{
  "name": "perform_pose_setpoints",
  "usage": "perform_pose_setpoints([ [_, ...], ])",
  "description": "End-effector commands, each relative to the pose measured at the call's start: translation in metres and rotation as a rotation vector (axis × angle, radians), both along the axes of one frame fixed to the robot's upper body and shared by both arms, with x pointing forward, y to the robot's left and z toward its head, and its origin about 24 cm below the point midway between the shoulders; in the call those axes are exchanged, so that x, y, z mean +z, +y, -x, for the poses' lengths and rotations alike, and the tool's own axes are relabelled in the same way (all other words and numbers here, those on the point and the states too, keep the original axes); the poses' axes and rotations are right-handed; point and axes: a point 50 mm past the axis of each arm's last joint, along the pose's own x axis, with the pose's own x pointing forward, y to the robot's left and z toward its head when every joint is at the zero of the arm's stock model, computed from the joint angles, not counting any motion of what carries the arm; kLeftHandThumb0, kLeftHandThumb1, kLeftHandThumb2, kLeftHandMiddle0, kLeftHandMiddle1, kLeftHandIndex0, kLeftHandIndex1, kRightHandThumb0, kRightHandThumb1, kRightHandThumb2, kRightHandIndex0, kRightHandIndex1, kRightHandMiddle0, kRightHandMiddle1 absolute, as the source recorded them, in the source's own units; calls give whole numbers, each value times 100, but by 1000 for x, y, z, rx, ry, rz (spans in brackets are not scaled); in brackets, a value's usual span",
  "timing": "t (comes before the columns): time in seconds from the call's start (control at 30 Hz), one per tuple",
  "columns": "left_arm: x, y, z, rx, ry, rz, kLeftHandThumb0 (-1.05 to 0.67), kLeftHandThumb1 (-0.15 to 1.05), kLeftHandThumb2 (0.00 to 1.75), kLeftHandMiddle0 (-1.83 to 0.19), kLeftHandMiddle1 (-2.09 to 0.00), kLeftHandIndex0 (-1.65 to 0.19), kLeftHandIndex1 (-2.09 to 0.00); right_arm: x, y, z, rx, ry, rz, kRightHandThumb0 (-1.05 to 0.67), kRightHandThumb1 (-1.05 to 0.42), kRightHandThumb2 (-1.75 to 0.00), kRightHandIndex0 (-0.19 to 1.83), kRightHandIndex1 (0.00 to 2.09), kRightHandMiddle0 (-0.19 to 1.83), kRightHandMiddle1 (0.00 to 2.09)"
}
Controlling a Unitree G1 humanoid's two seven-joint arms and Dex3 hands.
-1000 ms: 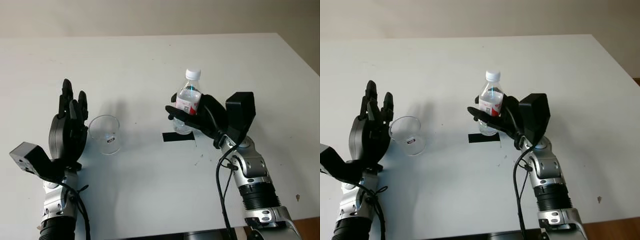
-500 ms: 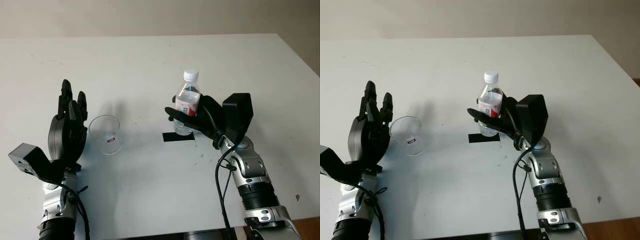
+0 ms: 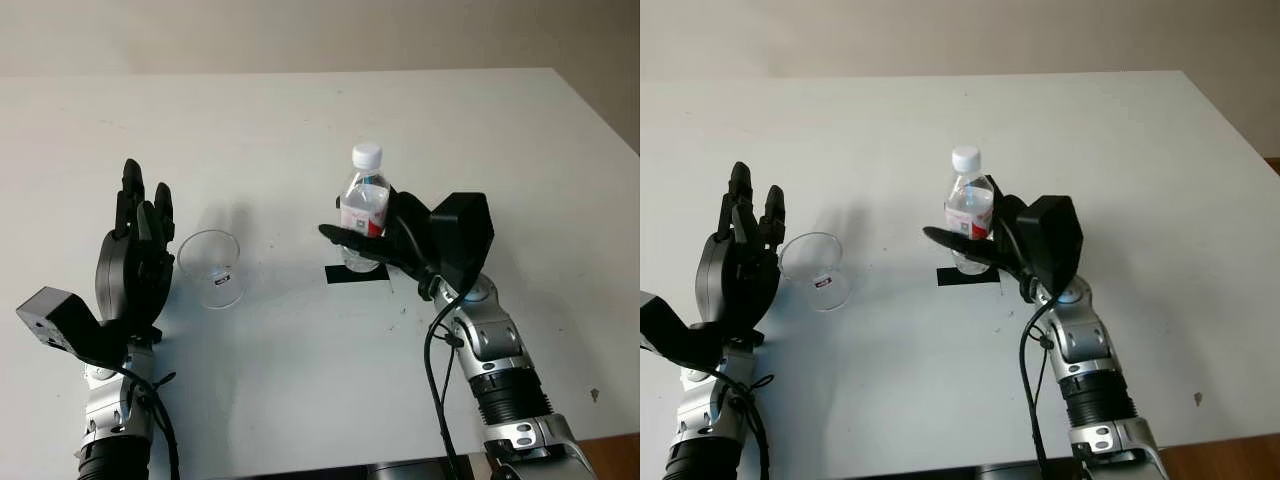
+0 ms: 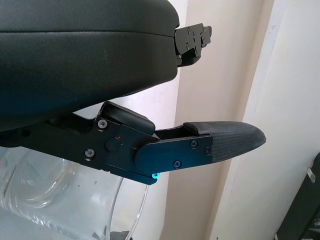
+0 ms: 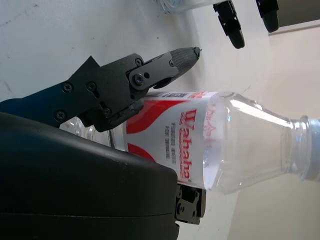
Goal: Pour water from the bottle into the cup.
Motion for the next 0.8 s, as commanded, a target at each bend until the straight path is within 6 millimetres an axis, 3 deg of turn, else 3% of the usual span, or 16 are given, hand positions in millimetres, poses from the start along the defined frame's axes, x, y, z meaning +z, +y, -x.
perform_pose_setpoints([
  [0.0, -4, 3, 5, 14, 15, 2, -84, 105, 57, 7, 0, 15, 0, -20, -4, 7, -18, 60, 12, -43, -95, -4, -17, 209, -18, 209],
  [0.27, -4, 4, 5, 10, 14, -4, -85, 105, 56, 7, 0, 15, 0, -33, -7, 13, -29, 50, 34, -57, -92, -5, -19, 198, -19, 186],
  [0.37, -3, 5, 5, 12, 18, -8, -85, 105, 55, 8, 0, 16, 0, -37, -9, 15, -14, 35, 47, -60, -91, -5, -19, 179, -19, 167],
  [0.57, -3, 5, 4, 12, 19, -11, -85, 105, 56, 7, 0, 16, 0, -43, -13, 18, -34, 14, 75, -66, -90, -5, -19, 137, -14, 124],
  [0.67, -3, 5, 4, 13, 19, -3, -85, 105, 55, 8, 0, 15, 0, -44, -16, 19, -52, 14, 68, -68, -90, -5, -19, 107, -10, 96],
  [0.77, -3, 5, 4, 14, 19, -3, -85, 105, 55, 7, 0, 15, 0, -43, -18, 19, -51, 2, 62, -70, -89, -5, -5, 49, -3, 52],
])
